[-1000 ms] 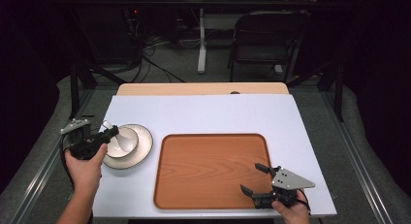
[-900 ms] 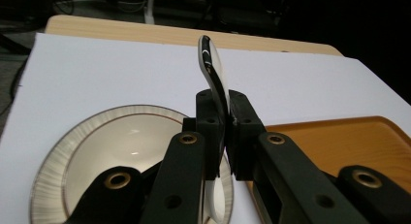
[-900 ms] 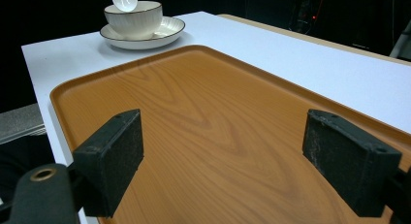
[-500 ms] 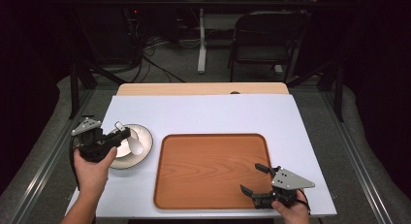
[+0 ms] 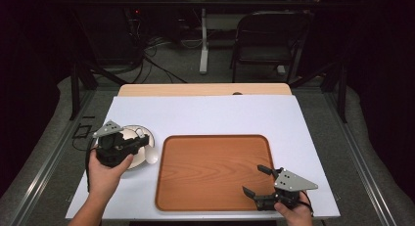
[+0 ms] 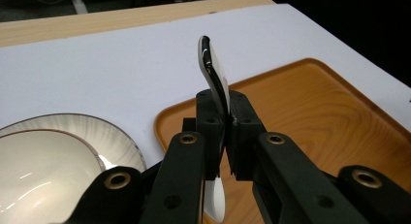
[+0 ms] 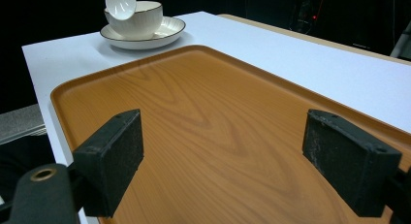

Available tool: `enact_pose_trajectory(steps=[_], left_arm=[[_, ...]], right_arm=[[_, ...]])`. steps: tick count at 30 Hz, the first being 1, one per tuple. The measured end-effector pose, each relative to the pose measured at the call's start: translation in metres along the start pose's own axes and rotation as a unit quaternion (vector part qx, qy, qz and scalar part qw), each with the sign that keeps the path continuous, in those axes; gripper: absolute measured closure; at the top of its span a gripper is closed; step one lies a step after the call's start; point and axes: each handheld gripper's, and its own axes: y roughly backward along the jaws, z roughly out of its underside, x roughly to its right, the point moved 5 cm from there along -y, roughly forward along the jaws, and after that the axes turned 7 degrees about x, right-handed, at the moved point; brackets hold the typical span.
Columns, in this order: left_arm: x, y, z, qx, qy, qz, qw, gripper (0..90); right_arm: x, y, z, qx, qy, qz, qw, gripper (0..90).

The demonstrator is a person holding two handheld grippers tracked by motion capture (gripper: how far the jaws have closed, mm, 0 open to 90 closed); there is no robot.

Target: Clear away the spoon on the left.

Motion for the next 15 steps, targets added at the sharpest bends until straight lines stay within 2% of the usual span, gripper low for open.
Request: enact_pose_trajectory(steps=[3, 5, 12, 15], left_arm=[[0.005, -0.003, 0.001, -0.009, -0.007, 0.006, 0.9999, 84.9], [0.012, -0.007, 0.002, -0.019, -0.013, 0.02, 0.9995, 84.9], [0.026, -0.014, 0.004, -0.032, -0.029, 0.042, 0.9982, 84.9], [0.035, -0.017, 0.007, -0.051, -0.042, 0.061, 0.996, 84.9]], right_arm=[[0.0, 0.0, 0.0, 0.0, 0.0, 0.0, 1.0, 14.6], [0.0, 0.0, 0.0, 0.0, 0.0, -0.001, 1.0, 14.6], [0.0, 0.0, 0.0, 0.0, 0.001, 0.0, 1.0, 14.6], [0.0, 0.0, 0.0, 0.0, 0.0, 0.0, 1.0, 14.6]])
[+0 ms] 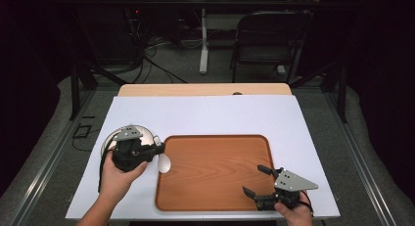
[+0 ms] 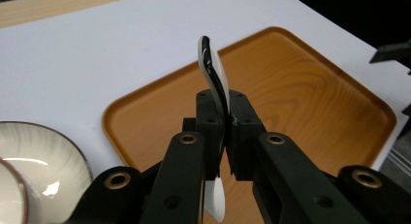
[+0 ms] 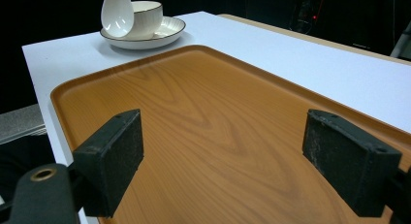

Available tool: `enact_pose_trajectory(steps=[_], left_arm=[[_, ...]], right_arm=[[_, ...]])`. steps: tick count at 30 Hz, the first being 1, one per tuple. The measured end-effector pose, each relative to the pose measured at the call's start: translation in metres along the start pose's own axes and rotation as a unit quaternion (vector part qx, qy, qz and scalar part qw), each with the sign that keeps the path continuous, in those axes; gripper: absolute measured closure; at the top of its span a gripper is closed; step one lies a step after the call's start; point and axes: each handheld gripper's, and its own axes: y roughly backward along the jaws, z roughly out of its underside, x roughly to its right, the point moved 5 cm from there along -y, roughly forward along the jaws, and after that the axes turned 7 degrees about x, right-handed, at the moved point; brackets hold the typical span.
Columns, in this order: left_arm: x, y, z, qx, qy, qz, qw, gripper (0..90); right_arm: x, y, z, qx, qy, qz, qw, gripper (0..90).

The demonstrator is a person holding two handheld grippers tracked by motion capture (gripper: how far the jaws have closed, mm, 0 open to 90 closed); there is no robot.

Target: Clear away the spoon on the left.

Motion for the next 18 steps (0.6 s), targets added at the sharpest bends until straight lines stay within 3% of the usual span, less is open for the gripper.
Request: enact_pose_trajectory(steps=[8, 18], left_arm=[[0.011, -0.006, 0.004, -0.025, -0.013, 0.021, 0.9994, 85.0], [0.02, -0.017, 0.013, -0.055, -0.008, 0.037, 0.9978, 84.9]], right_arm=[[0.0, 0.001, 0.0, -0.001, 0.003, 0.0, 1.0, 14.6], [0.0, 0.001, -0.001, 0.0, 0.004, 0.001, 1.0, 14.7]])
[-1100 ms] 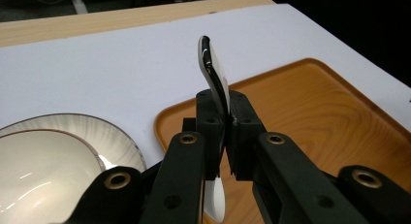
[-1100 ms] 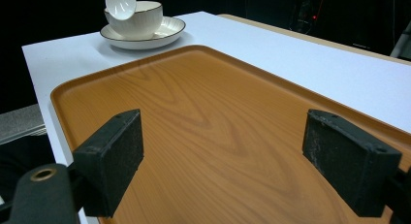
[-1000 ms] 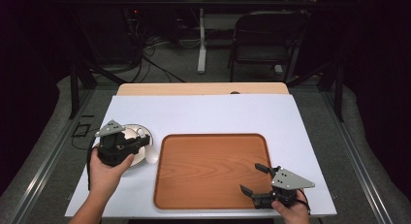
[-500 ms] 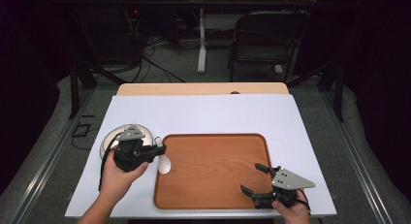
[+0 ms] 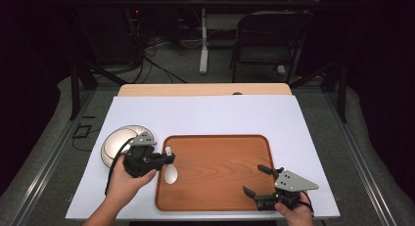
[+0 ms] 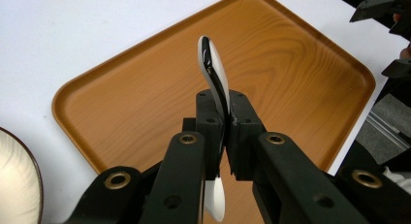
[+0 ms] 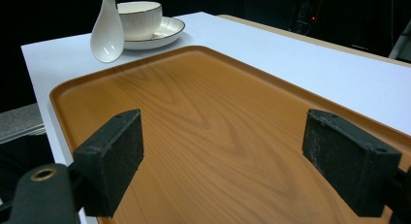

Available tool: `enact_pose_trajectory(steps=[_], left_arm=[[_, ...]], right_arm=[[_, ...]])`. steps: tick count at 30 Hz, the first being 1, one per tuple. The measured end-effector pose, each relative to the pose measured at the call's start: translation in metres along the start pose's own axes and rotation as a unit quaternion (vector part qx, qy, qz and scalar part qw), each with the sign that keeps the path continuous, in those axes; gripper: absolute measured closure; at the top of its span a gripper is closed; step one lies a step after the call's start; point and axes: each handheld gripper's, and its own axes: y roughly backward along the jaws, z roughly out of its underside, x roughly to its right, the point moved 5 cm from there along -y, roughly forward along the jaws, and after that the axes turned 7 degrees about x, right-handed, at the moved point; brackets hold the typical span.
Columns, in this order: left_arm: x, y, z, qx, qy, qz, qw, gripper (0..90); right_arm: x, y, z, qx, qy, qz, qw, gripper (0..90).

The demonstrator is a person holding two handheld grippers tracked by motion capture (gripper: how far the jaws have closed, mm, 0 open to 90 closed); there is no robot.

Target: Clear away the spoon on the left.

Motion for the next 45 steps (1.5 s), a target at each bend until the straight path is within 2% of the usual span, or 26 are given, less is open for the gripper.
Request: enact_pose_trajectory(steps=[14, 34, 45], left_arm=[[0.0, -0.016, 0.011, -0.029, 0.011, 0.006, 0.9995, 84.9], [-0.014, -0.034, 0.017, -0.043, 0.038, 0.008, 0.9983, 84.9], [-0.026, -0.048, 0.017, -0.05, 0.072, 0.01, 0.9961, 84.6]], right_arm=[[0.0, 0.001, 0.0, 0.001, 0.0, 0.001, 1.0, 14.7], [0.001, 0.001, 0.0, 0.001, -0.001, 0.001, 1.0, 14.7], [0.0, 0.0, 0.0, 0.002, -0.002, 0.0, 1.0, 14.7]])
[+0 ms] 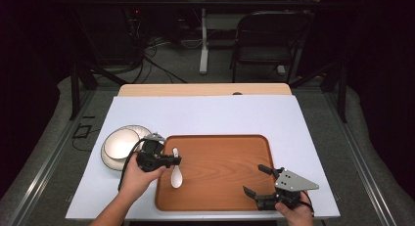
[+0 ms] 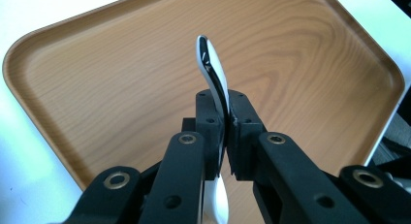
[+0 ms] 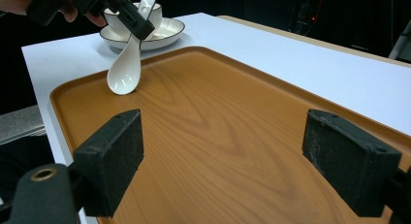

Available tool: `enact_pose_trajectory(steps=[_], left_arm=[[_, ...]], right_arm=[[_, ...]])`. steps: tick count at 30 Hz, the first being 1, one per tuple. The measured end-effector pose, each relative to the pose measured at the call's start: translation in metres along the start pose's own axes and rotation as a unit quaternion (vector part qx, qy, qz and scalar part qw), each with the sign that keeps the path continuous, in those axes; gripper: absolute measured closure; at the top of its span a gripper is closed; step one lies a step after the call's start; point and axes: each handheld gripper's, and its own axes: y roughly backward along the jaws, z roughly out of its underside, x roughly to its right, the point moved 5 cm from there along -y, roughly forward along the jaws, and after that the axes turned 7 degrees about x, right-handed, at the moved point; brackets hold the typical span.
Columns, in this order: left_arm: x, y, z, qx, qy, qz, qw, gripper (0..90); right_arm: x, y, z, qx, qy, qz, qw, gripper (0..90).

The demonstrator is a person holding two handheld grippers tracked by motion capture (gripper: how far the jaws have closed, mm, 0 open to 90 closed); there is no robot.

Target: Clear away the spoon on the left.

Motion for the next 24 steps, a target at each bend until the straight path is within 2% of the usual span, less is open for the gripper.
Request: enact_pose_trajectory(steps=[6, 7, 8, 10, 11, 12, 17, 20, 24], left_arm=[[-0.011, -0.007, -0.002, -0.002, 0.031, -0.005, 0.9995, 83.4], [-0.011, -0.007, -0.002, -0.002, 0.031, -0.005, 0.9995, 83.2], [-0.015, -0.009, -0.002, -0.003, 0.044, -0.007, 0.999, 83.0], [-0.019, -0.012, -0.002, -0.002, 0.057, -0.007, 0.9983, 82.7], [-0.019, -0.012, -0.002, -0.002, 0.057, -0.007, 0.9983, 82.5], [-0.022, -0.015, -0.002, -0.001, 0.069, -0.01, 0.9976, 82.3], [-0.029, -0.02, -0.002, -0.001, 0.088, -0.013, 0.996, 81.2], [-0.036, -0.025, -0.001, -0.002, 0.111, -0.016, 0.9937, 80.5], [-0.04, -0.03, 0.0, -0.005, 0.124, -0.021, 0.992, 79.9]], right_arm=[[0.0, 0.0, 0.0, 0.0, 0.0, 0.0, 1.0, 14.7], [0.0, 0.0, 0.0, 0.0, 0.0, 0.0, 1.0, 14.7], [0.0, 0.0, 0.0, 0.0, 0.0, -0.001, 1.0, 14.7], [0.0, 0.0, 0.0, 0.0, -0.001, -0.001, 1.0, 14.7], [0.0, 0.0, 0.0, 0.0, -0.001, -0.001, 1.0, 14.7], [0.0, 0.0, 0.0, -0.001, -0.003, 0.0, 1.0, 14.7], [0.0, 0.0, 0.0, 0.0, 0.0, -0.001, 1.0, 14.7], [0.0, 0.0, 0.0, 0.0, -0.002, 0.0, 1.0, 14.7], [0.0, 0.0, 0.0, -0.001, 0.001, 0.0, 1.0, 14.7]])
